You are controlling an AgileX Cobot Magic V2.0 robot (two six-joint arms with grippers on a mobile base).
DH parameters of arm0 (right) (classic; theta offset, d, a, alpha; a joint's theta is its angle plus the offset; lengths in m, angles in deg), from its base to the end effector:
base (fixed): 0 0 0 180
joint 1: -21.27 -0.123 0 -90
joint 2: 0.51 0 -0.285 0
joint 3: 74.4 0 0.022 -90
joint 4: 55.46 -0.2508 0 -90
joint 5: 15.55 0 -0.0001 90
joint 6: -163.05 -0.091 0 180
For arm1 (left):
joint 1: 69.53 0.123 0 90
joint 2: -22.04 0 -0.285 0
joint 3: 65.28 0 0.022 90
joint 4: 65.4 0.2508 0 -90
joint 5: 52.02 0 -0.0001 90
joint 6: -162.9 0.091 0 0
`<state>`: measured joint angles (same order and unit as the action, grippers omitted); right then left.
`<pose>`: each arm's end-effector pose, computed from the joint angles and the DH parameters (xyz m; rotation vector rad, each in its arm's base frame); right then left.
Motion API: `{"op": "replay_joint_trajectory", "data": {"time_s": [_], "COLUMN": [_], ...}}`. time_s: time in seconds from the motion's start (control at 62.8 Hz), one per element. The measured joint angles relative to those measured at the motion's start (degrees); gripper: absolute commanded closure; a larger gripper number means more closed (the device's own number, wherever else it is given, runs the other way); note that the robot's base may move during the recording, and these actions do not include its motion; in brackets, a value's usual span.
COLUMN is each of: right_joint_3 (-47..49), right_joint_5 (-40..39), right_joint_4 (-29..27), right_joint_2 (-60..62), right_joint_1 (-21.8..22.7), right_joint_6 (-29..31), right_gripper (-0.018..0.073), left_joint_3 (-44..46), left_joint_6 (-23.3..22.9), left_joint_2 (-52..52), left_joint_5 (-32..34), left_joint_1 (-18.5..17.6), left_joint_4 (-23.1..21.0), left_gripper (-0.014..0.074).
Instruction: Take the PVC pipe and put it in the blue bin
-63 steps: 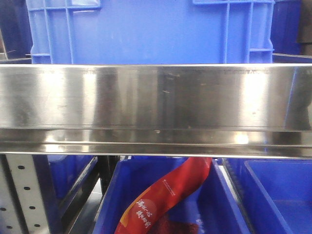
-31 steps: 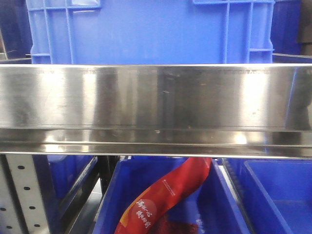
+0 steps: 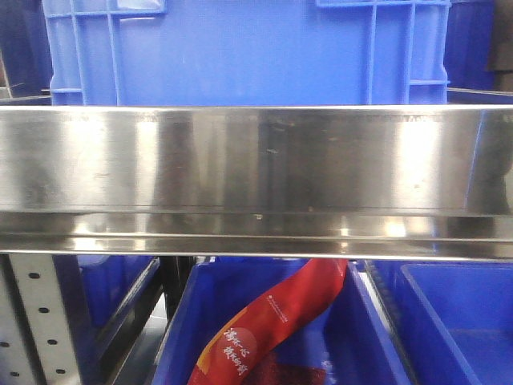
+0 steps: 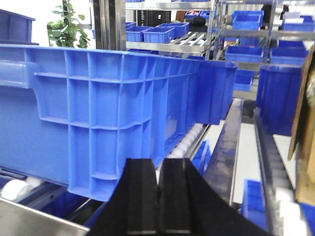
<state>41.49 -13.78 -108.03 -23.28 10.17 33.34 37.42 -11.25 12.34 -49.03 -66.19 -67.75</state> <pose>0.0755 0.0172 0.2721 -0.1380 1.5324 0.2043 0.0588 0.0036 0.2155 0.0003 1.4671 0.0988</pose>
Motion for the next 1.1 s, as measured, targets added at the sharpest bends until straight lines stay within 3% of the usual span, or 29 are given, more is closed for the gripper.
{"op": "replay_joint_trajectory", "data": {"time_s": [0.334, 0.685, 0.94, 1.099], "right_joint_3": [0.0, -1.23, -3.81, -5.1], "right_joint_5": [-0.01, -0.72, -0.84, 0.0], "right_joint_4": [13.6, 17.27, 29.21, 35.59], "right_joint_2": [0.04, 6.44, 10.84, 14.55], "right_joint_1": [0.0, 0.0, 0.0, 0.0], "right_joint_6": [-16.33, -20.7, -35.15, -40.91], "right_gripper": [0.0722, 0.0722, 0.0722, 0.0722], "left_joint_3": [0.0, 0.0, 0.0, 0.0], "left_joint_6": [0.0, 0.0, 0.0, 0.0], "left_joint_2": [0.0, 0.0, 0.0, 0.0], "left_joint_5": [0.0, 0.0, 0.0, 0.0], "left_joint_1": [0.0, 0.0, 0.0, 0.0], "left_joint_4": [0.0, 0.0, 0.0, 0.03], "left_gripper": [0.0707, 0.0707, 0.0707, 0.0707]}}
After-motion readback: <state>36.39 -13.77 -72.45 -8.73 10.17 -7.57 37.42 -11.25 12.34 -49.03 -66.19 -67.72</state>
